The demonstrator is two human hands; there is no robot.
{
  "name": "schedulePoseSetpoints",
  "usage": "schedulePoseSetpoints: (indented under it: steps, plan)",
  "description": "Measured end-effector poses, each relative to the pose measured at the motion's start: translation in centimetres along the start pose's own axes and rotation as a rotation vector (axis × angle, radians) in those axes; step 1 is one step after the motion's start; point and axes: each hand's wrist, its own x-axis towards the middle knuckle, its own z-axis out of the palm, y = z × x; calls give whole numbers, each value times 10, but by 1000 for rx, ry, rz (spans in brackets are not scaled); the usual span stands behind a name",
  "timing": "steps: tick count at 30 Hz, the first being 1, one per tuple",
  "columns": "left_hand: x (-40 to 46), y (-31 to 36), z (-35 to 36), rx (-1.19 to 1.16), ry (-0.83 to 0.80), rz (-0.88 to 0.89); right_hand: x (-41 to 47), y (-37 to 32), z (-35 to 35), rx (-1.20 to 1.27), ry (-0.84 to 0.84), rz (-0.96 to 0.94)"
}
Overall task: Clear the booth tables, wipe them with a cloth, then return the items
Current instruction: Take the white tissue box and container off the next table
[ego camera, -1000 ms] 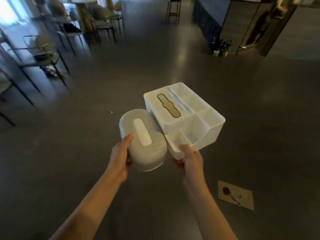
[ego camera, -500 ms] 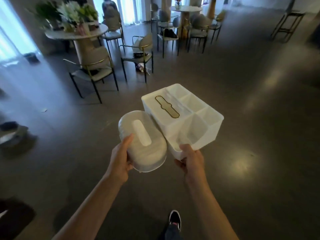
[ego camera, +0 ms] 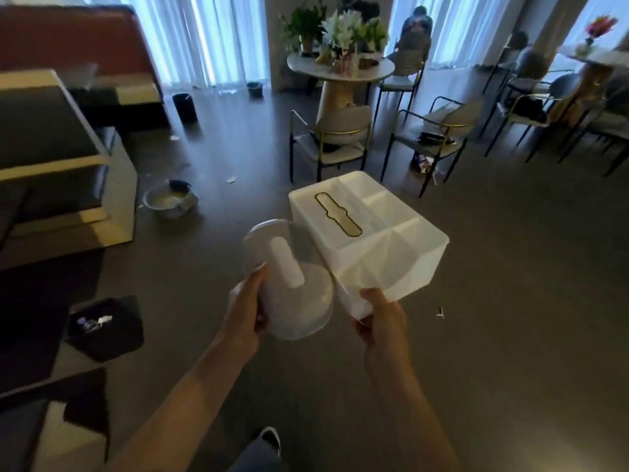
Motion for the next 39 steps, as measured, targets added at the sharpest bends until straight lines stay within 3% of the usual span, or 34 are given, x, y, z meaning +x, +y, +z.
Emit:
schedulePoseSetpoints:
  steps: [11, 22, 31, 39]
  plan:
    - [199, 100, -22, -131, 79, 91, 140, -15, 196, -98, -114, 57]
    - [395, 236, -41, -158, 167, 31, 269, -36, 403, -109, -221, 38]
    - [577, 322, -30, -120, 141, 66, 429, -44, 563, -144, -218, 83]
    - [752, 450, 4, -198, 222, 76, 568, -93, 741, -115, -286, 86]
